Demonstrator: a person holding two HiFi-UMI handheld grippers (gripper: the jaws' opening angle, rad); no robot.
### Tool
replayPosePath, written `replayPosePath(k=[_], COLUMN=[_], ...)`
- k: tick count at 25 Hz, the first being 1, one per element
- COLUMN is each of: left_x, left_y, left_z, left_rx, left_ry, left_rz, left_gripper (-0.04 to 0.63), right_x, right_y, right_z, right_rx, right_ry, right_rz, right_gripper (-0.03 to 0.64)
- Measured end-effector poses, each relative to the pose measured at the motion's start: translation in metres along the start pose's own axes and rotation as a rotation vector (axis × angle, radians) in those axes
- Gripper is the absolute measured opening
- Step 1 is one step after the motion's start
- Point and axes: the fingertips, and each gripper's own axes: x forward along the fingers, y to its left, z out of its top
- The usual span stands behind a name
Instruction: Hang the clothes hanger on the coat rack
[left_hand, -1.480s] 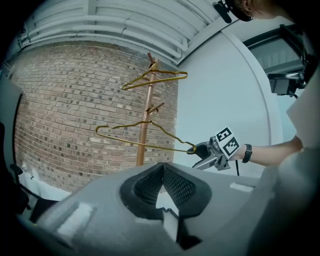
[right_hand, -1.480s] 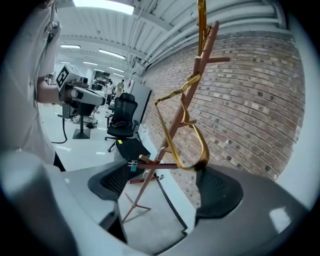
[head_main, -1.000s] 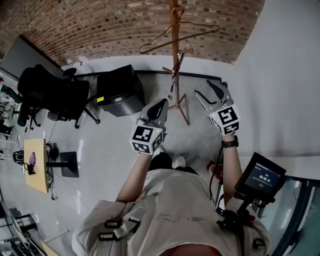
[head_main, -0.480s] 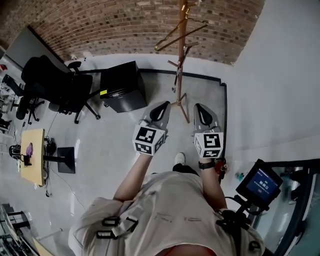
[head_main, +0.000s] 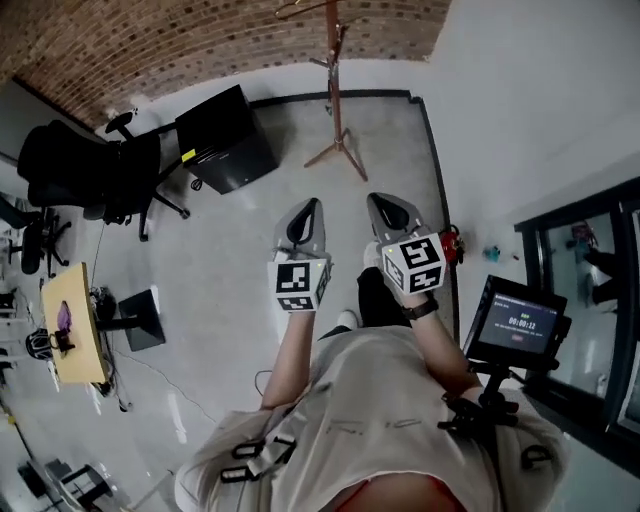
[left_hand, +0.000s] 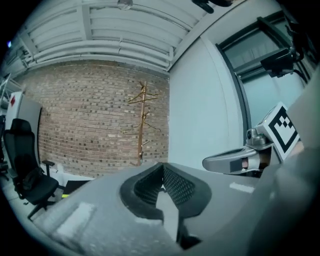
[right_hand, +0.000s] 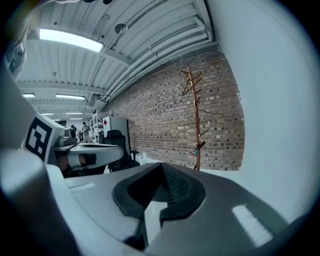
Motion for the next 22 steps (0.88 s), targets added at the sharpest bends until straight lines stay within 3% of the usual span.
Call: replayPosePath(k=[3,9,13,18,22], left_x=[-0.021,-0.017,-0.006,0.0,0.005], left_y=[-0.01,-0.02,-0.03,-0.095,-0.119], left_z=[0.002,0.016,0.024,0.058,0.064], left_rx=[-0.034,-0.002,-0.005,0.016,0.035], left_ry=[-0.046,-0.083,-0.087,-0.106,-0.11], left_rz=[0.0,-0.052,-0.097,-0.2,-0.233], left_gripper=[0.0,0.0,0.0,0.0,0.0], right_x=[-0.026,-0.04,-0.036,-0.087,-0.103], right_y=[0.018,0.037,0.025,-0.009,-0.035], right_z=[0.006,0.038,0.044,0.049,0.044], right_rx=[-0.015,-0.136,-0.139,-0.131,-0.103], right_ry=[-0.013,-0.116,-0.138,-0.13,-0.127], right_rz=[0.0,0.038,-0.013,-0.074,-0.114], right_gripper=[0.002,0.005,0.005,0.005,0.005])
